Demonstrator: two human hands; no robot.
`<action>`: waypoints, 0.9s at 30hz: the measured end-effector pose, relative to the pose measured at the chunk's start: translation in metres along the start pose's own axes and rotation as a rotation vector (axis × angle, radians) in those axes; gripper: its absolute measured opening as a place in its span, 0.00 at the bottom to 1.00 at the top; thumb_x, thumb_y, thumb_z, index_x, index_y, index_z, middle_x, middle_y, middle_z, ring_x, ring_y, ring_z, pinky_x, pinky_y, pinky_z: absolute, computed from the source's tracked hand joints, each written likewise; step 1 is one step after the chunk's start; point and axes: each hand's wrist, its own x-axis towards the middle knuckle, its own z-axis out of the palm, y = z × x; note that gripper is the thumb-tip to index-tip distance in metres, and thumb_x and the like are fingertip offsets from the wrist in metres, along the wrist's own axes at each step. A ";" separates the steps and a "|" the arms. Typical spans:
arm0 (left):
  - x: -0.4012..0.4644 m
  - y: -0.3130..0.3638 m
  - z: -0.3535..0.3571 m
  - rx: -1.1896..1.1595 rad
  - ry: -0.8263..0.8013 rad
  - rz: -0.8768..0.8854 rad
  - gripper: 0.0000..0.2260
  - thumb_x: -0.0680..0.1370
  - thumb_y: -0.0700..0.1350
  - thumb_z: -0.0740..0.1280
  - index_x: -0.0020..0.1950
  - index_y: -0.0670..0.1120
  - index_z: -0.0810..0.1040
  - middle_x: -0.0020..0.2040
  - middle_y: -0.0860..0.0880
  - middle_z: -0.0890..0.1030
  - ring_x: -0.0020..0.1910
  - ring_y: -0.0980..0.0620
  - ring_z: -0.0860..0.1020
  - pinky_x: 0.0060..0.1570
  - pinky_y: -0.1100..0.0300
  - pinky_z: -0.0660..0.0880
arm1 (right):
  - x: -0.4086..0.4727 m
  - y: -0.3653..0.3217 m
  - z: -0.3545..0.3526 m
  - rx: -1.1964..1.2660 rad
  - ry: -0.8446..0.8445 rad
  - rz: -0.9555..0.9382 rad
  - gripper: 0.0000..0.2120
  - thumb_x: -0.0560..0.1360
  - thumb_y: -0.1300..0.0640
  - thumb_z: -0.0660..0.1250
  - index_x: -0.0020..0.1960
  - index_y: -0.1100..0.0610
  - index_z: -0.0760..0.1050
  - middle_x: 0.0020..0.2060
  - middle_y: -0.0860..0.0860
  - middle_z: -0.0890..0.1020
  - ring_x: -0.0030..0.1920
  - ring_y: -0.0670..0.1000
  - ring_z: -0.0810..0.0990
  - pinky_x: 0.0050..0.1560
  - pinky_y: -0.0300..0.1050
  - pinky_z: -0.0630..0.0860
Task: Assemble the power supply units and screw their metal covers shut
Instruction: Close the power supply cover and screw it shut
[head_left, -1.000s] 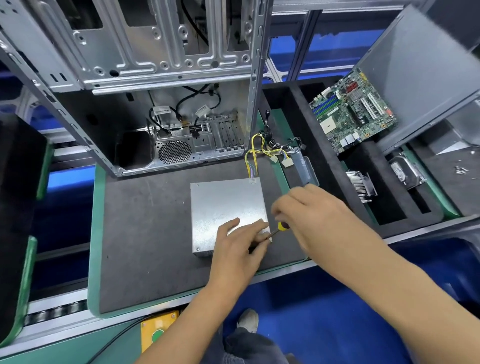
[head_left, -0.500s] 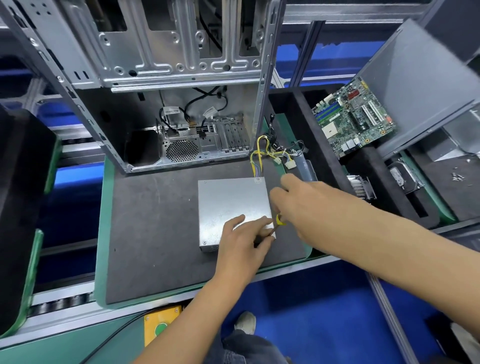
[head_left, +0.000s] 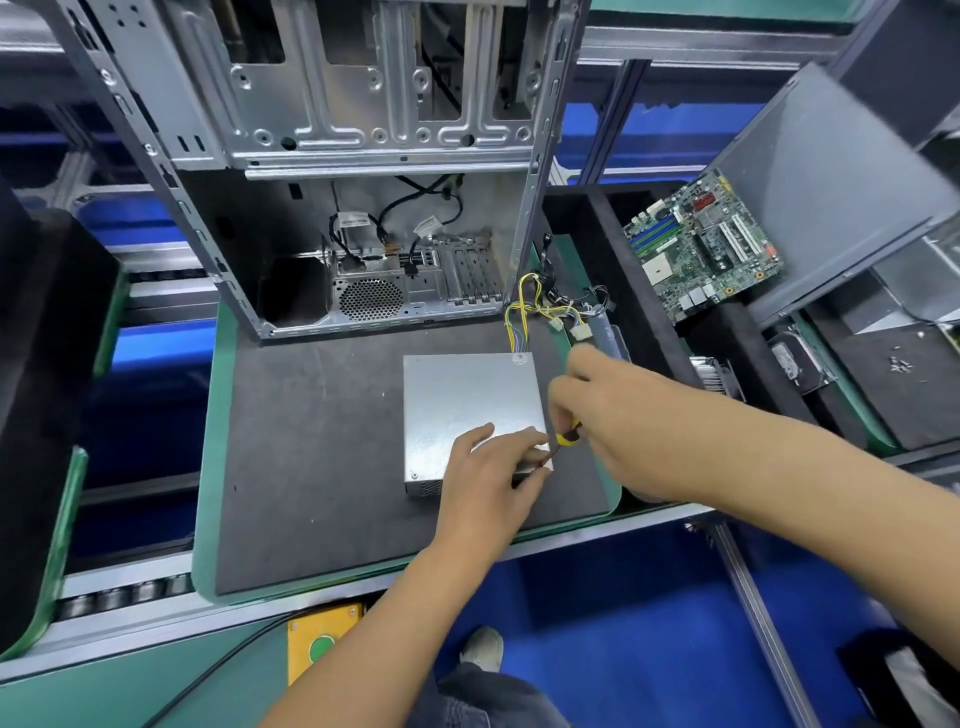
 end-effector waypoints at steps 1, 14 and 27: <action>0.001 0.000 -0.001 0.014 -0.008 0.014 0.13 0.73 0.41 0.74 0.56 0.49 0.81 0.45 0.58 0.85 0.48 0.62 0.80 0.69 0.62 0.60 | 0.001 0.000 -0.001 -0.026 -0.014 0.009 0.10 0.79 0.63 0.59 0.59 0.53 0.70 0.56 0.52 0.67 0.48 0.53 0.73 0.52 0.49 0.75; 0.001 0.001 -0.007 0.125 -0.048 0.093 0.15 0.72 0.38 0.74 0.56 0.51 0.80 0.50 0.59 0.83 0.51 0.58 0.73 0.66 0.62 0.60 | 0.006 0.001 0.002 -0.092 0.003 0.054 0.09 0.81 0.53 0.62 0.60 0.53 0.69 0.55 0.51 0.70 0.51 0.56 0.74 0.51 0.50 0.74; 0.001 0.003 -0.003 0.112 0.042 0.098 0.17 0.67 0.44 0.80 0.53 0.49 0.83 0.47 0.57 0.85 0.53 0.58 0.70 0.63 0.65 0.59 | 0.008 0.000 0.005 -0.173 0.038 0.064 0.12 0.83 0.46 0.57 0.63 0.50 0.70 0.47 0.51 0.69 0.48 0.59 0.76 0.43 0.47 0.69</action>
